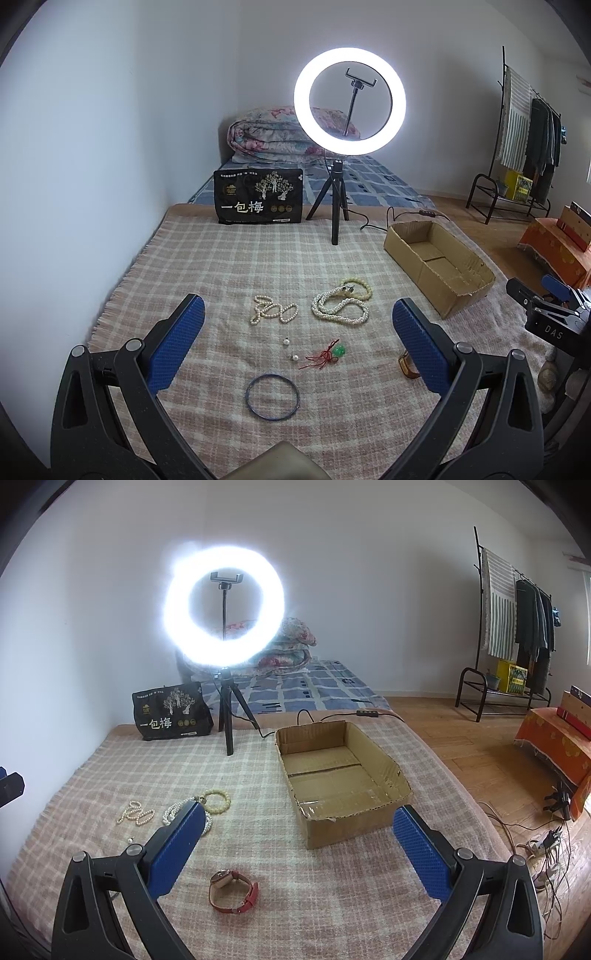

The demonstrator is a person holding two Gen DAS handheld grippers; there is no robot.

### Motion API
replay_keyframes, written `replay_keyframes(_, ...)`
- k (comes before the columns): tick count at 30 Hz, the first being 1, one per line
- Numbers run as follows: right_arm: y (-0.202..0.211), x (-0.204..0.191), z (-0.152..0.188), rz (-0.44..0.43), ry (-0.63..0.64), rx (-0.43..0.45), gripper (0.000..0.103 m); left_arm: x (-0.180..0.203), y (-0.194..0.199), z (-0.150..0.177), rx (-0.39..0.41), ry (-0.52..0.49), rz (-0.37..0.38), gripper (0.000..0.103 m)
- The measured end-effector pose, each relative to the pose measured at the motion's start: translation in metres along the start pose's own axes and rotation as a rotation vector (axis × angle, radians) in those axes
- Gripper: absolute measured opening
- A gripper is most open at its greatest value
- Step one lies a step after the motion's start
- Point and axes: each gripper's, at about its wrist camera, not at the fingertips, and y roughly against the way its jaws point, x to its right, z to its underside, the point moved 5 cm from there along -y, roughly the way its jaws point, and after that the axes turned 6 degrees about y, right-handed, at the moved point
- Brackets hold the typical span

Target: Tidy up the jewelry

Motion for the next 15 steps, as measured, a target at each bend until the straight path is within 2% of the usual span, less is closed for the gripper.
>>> replay_keyframes(15, 0.0005, 0.0002, 0.0003, -0.001, 0.003, 0.0, 0.103, -0.0009, 0.0024, -0.0052, 0.013, -0.005, -0.008, 0.103)
